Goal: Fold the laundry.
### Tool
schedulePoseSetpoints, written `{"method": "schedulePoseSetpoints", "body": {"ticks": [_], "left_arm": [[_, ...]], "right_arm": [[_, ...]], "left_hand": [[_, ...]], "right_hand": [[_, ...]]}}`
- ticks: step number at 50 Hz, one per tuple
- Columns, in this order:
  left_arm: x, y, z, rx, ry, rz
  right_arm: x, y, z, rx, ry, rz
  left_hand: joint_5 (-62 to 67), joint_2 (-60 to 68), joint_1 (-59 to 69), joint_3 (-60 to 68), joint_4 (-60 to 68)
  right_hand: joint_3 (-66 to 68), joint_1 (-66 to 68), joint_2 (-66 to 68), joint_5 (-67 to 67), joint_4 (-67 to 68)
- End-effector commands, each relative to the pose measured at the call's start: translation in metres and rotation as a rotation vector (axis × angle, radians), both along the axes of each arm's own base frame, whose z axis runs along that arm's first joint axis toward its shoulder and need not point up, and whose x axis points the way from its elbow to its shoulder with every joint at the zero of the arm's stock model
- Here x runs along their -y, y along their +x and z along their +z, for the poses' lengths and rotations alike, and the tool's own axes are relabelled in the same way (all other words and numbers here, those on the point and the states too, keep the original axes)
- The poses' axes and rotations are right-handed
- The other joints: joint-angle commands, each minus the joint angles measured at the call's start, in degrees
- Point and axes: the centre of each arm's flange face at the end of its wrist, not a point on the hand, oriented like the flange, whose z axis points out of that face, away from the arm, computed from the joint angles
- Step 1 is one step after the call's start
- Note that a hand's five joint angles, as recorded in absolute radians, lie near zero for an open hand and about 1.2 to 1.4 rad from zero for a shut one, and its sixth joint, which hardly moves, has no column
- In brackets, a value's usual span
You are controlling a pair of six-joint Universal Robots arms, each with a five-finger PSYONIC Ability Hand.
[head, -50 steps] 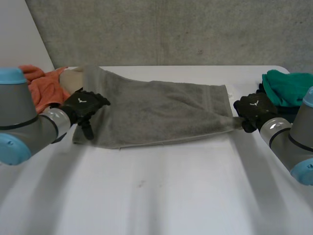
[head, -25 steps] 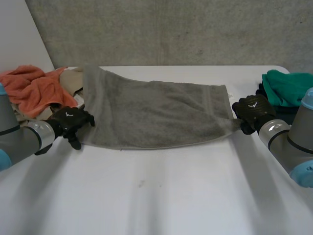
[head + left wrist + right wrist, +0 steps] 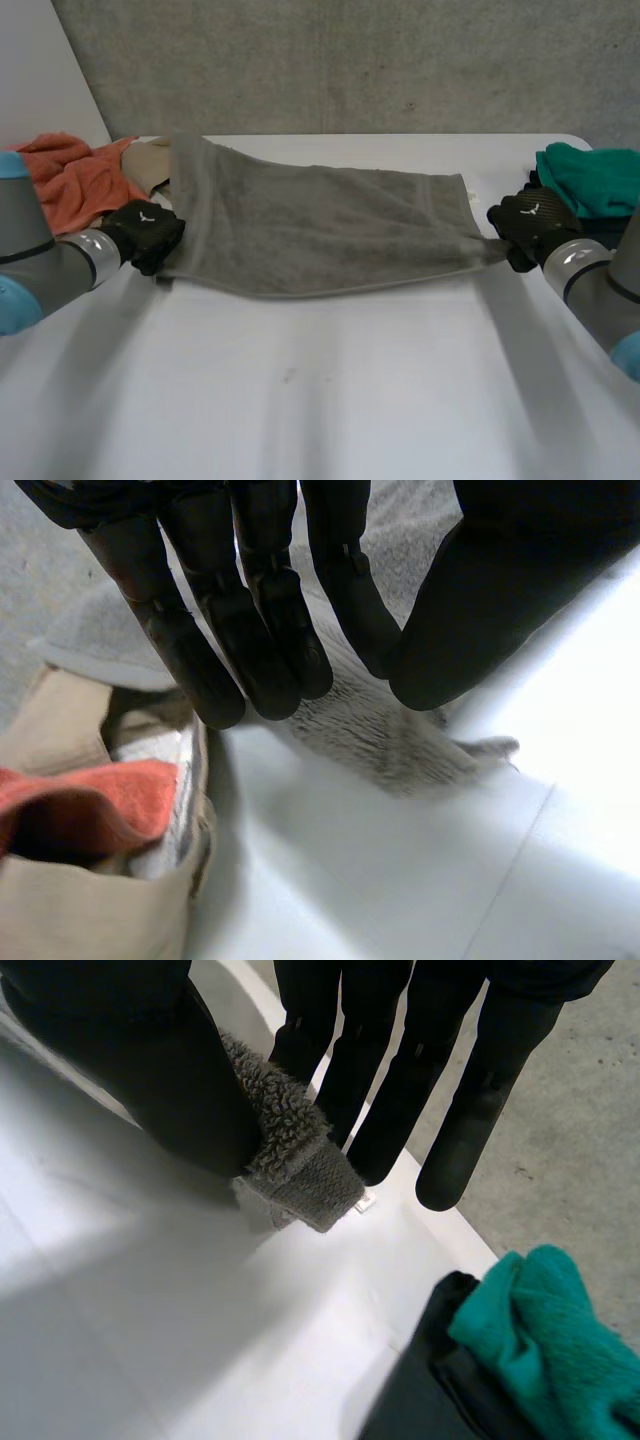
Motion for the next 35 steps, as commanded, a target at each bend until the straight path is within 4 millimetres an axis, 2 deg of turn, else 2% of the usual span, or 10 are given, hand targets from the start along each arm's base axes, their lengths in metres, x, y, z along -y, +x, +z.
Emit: {"method": "schedulePoseSetpoints", "body": {"ticks": [1, 3, 8, 12, 15, 18, 20, 28, 32, 35], "left_arm": [[-0.041, 0.01, 0.022, 0.075, 0.031, -0.021], [-0.056, 0.013, 0.023, 0.11, 0.073, -0.037], [-0.114, 0.018, 0.026, 0.219, 0.271, -0.132], [-0.131, 0.016, 0.026, 0.243, 0.339, -0.206], [-0.121, 0.009, 0.024, 0.193, 0.278, -0.224], [-0.1, 0.001, 0.015, 0.102, 0.233, -0.21], [-0.087, -0.001, 0.008, 0.039, 0.231, -0.173], [-0.059, -0.007, 0.002, -0.112, 0.237, -0.097], [-0.051, -0.012, 0.001, -0.116, 0.21, -0.097], [-0.047, -0.014, -0.002, -0.104, 0.201, -0.094]], "right_arm": [[-0.026, -0.022, 0.017, -0.263, 0.061, 0.043], [-0.037, -0.03, 0.019, -0.346, 0.108, 0.062], [-0.082, -0.05, 0.02, -0.565, 0.306, 0.191], [-0.084, -0.04, 0.024, -0.543, 0.239, 0.246], [-0.075, -0.029, 0.026, -0.459, 0.175, 0.225], [-0.05, -0.022, 0.031, -0.336, 0.083, 0.145], [-0.03, -0.021, 0.03, -0.253, 0.046, 0.083], [0.011, -0.021, 0.029, -0.094, -0.01, -0.057], [0.022, -0.018, 0.026, -0.068, -0.014, -0.077], [0.026, -0.015, 0.022, -0.051, -0.009, -0.078]], "left_hand": [[13.17, 11.74, 12.63, 12.01, 11.44], [13.17, 11.74, 12.63, 12.01, 11.44], [13.17, 11.74, 12.63, 12.01, 11.44], [13.17, 11.74, 12.63, 12.01, 11.44], [13.17, 11.74, 12.63, 12.01, 11.44], [-19.84, -21.27, -20.38, -21.0, -21.57], [-32.36, -33.78, -32.9, -33.52, -34.08], [-41.3, -42.72, -41.83, -42.46, -43.02], [-49.54, -50.96, -50.08, -50.7, -51.26], [-49.39, -50.82, -49.93, -50.55, -51.11]], "right_hand": [[11.89, 15.25, 12.58, 12.9, 11.44], [11.89, 15.25, 12.58, 12.9, 11.44], [11.89, 15.25, 12.58, 12.9, 11.44], [11.89, 15.25, 12.58, 12.9, 11.44], [11.89, 15.25, 12.58, 12.9, 11.44], [11.89, 15.25, 12.58, 12.9, 11.44], [11.89, 15.25, 12.58, 12.9, 11.44], [11.89, 15.25, 12.58, 12.9, 11.44], [11.89, 15.25, 12.58, 12.9, 11.44], [11.89, 15.25, 12.58, 12.9, 11.44]]}}
